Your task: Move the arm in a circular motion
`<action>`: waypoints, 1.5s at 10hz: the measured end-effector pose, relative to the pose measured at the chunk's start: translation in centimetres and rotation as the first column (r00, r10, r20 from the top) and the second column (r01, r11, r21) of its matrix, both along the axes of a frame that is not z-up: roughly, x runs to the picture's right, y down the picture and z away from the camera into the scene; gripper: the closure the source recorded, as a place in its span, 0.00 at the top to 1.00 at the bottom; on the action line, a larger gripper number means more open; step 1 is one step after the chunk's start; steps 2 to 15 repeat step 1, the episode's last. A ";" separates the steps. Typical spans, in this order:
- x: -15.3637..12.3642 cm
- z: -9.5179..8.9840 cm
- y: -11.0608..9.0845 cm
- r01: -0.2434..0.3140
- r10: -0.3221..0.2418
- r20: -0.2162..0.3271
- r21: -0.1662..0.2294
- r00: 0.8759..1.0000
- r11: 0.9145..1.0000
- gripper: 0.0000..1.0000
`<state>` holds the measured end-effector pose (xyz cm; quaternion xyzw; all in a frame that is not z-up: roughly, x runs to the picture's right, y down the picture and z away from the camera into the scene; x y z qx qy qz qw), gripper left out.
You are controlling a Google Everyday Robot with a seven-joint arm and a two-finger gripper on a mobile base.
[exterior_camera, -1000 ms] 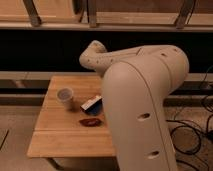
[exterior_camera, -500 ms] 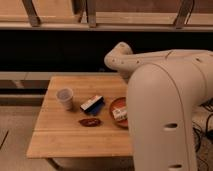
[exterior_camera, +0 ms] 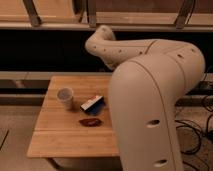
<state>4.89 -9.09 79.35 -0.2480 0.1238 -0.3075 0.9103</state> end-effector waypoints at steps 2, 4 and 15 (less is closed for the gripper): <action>-0.9 0.0 0.0 0.012 -0.012 0.015 0.001 1.000 1.000 0.80; -0.9 0.0 0.0 0.012 -0.012 0.015 0.001 1.000 1.000 0.80; -0.9 0.0 0.0 0.012 -0.012 0.015 0.001 1.000 1.000 0.80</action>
